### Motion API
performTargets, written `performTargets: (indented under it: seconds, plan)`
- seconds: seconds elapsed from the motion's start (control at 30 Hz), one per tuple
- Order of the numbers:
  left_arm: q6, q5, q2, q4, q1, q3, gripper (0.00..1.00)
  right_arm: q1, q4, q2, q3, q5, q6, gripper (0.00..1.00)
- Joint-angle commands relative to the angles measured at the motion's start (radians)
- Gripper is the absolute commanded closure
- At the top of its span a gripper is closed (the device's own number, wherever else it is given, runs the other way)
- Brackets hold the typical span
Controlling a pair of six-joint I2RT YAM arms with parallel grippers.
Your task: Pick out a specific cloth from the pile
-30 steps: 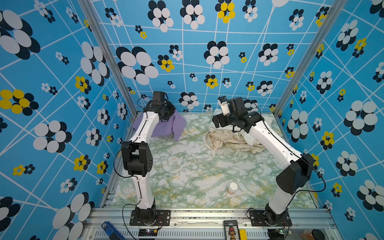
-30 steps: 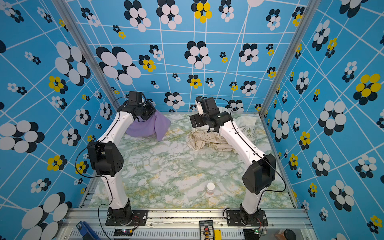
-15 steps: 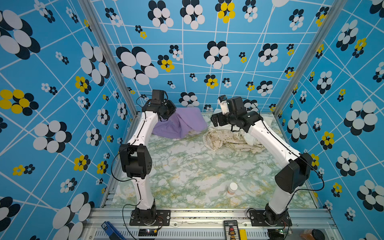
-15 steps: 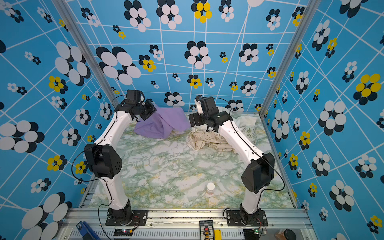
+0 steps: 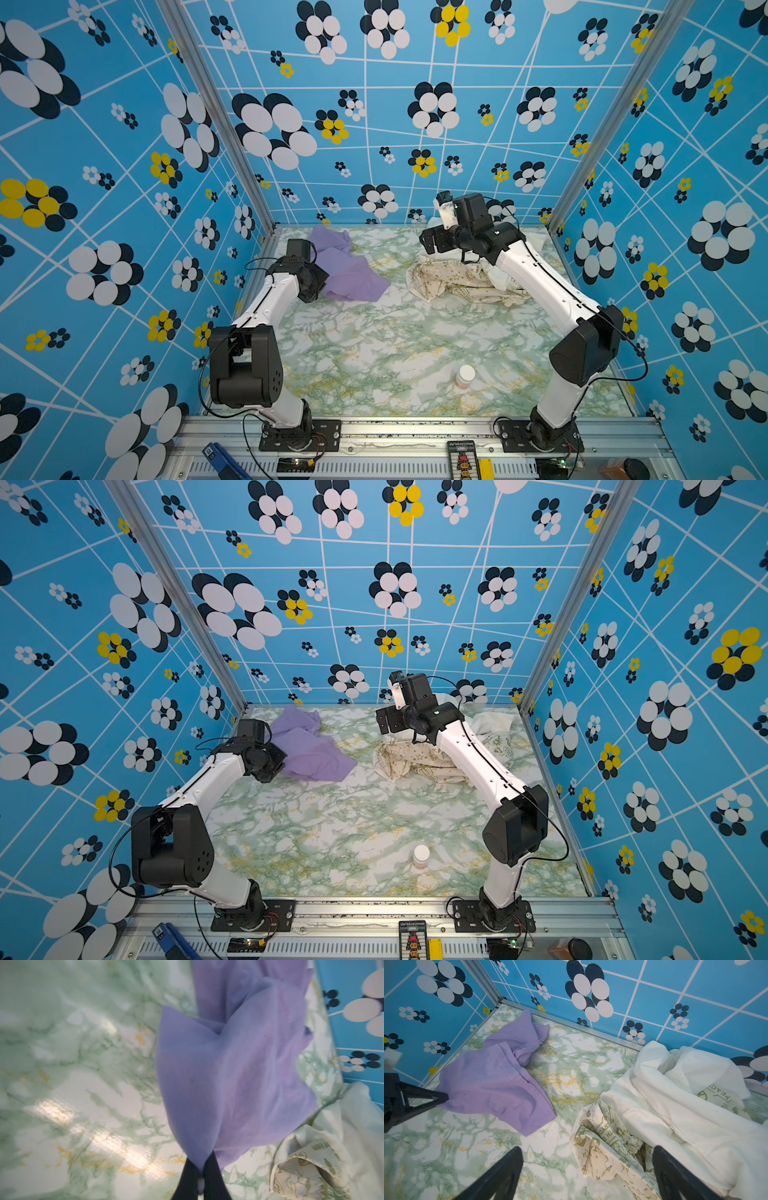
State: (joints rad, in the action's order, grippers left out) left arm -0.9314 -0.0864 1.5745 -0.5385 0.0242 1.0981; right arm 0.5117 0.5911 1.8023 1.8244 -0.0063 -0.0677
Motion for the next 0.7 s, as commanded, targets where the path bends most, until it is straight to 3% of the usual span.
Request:
performTargets:
  seconds: [0.0,0.07,0.27,0.43,0.57,0.6,0.67]
  plan:
    - [-0.073,0.053,0.001,-0.009,-0.004,-0.073,0.99,-0.007,0.011,0.019,-0.008,-0.024,0.024,0.01]
    - [-0.079,0.064,0.019,-0.032,-0.007,-0.091,0.92,-0.006,0.02,0.017,-0.013,-0.027,0.033,0.01]
    - [-0.101,0.092,0.027,-0.121,-0.007,-0.061,0.59,-0.006,0.027,0.003,-0.04,-0.024,0.051,0.01]
    - [-0.08,0.154,-0.059,-0.151,-0.007,0.057,0.26,-0.008,0.017,-0.012,-0.062,-0.019,0.062,0.01]
    - [-0.057,0.164,-0.094,-0.129,-0.012,0.164,0.13,-0.009,0.003,-0.034,-0.086,-0.013,0.062,0.01]
    - [-0.056,0.159,-0.093,-0.119,-0.013,0.197,0.02,-0.009,-0.006,-0.043,-0.097,-0.01,0.063,0.01]
    - [-0.058,0.135,-0.08,-0.09,-0.02,0.24,0.01,-0.009,-0.021,-0.058,-0.119,-0.004,0.06,0.01]
